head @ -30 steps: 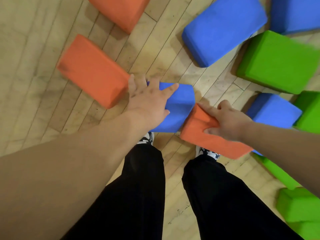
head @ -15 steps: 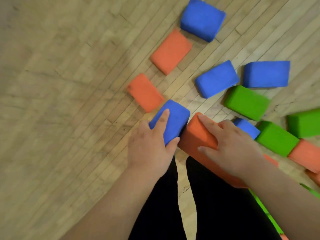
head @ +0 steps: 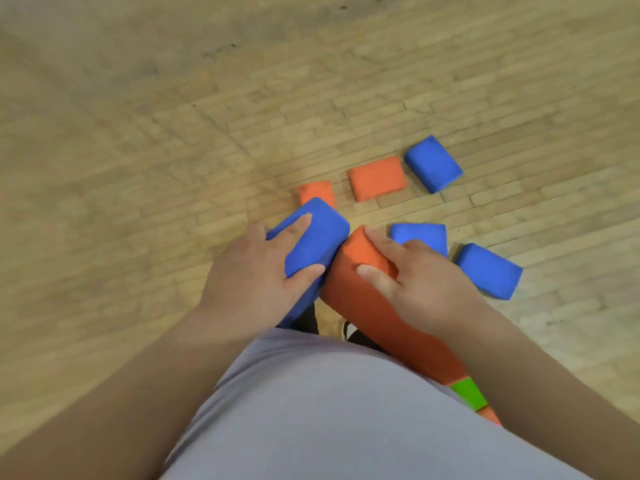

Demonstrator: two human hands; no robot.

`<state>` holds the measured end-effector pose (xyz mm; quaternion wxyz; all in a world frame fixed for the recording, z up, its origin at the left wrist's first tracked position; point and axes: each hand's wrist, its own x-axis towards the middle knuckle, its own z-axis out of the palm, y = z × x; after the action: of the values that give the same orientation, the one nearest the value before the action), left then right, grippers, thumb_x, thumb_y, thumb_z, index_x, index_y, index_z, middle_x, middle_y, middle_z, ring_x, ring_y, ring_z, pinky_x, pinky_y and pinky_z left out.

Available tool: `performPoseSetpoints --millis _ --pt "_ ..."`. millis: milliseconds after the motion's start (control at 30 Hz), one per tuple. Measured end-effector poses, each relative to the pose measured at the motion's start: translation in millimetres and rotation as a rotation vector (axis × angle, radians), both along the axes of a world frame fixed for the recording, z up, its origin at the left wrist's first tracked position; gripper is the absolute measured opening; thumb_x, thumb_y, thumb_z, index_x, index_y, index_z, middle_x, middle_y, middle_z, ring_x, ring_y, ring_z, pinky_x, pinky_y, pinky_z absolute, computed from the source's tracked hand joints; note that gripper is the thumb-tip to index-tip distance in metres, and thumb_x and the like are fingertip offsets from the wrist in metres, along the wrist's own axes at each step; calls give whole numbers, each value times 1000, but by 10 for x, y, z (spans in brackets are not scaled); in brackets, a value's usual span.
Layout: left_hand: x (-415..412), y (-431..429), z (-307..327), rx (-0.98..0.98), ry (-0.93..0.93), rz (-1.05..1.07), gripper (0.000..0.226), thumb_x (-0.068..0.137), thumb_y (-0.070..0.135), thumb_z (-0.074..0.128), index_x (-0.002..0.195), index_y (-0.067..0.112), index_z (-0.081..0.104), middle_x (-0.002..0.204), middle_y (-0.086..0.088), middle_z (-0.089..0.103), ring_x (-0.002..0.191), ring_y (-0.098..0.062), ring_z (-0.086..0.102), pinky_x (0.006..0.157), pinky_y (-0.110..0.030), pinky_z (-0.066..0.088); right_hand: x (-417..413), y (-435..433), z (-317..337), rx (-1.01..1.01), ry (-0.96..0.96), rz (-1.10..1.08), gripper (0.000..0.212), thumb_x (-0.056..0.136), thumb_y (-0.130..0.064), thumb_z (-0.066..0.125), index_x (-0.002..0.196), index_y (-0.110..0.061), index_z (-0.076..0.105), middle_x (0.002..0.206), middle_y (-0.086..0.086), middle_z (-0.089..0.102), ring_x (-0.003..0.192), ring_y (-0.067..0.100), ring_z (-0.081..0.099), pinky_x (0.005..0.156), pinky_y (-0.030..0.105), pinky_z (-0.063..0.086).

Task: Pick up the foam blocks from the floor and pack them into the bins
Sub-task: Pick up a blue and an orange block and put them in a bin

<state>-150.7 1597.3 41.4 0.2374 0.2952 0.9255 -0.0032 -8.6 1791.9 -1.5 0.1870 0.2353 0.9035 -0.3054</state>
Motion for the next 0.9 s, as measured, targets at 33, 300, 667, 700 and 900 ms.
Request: performPoseSetpoints --millis 33,300,667,700,900 --pt "171 -98 23 6 3 44 79 84 76 32 158 50 18 128 0 46 108 -22 55 79 -32 42 61 -44 18 -1 -6 51 69 92 -78 32 156 -56 16 111 2 51 116 26 57 89 37 45" --pt "978 -1235 414 136 105 515 75 89 74 41 156 54 17 125 7 45 107 -16 56 81 -32 48 -169 -737 570 103 91 532 69 91 -79 30 155 -56 15 110 0 54 112 27 59 93 42 49" --pt "2658 -3616 1096 167 454 1265 75 85 76 38 155 56 22 118 11 46 101 -14 55 83 -32 48 -364 -3735 1412 126 407 1334 68 94 -76 34 155 -56 12 120 -4 53 117 21 56 94 39 47" --pt "2872 -3879 1173 157 492 1326 74 85 76 40 155 55 23 117 11 46 99 -14 56 81 -32 48 -272 -4124 1468 115 437 1396 69 94 -76 34 156 -56 12 121 -4 53 118 21 56 94 38 46" --pt "4144 -5475 1947 8 754 1563 72 87 71 45 154 51 29 118 6 51 105 -19 57 78 -31 40 530 -6406 2166 -77 677 1679 73 92 -76 42 157 -53 16 130 -5 52 124 19 53 101 38 45"
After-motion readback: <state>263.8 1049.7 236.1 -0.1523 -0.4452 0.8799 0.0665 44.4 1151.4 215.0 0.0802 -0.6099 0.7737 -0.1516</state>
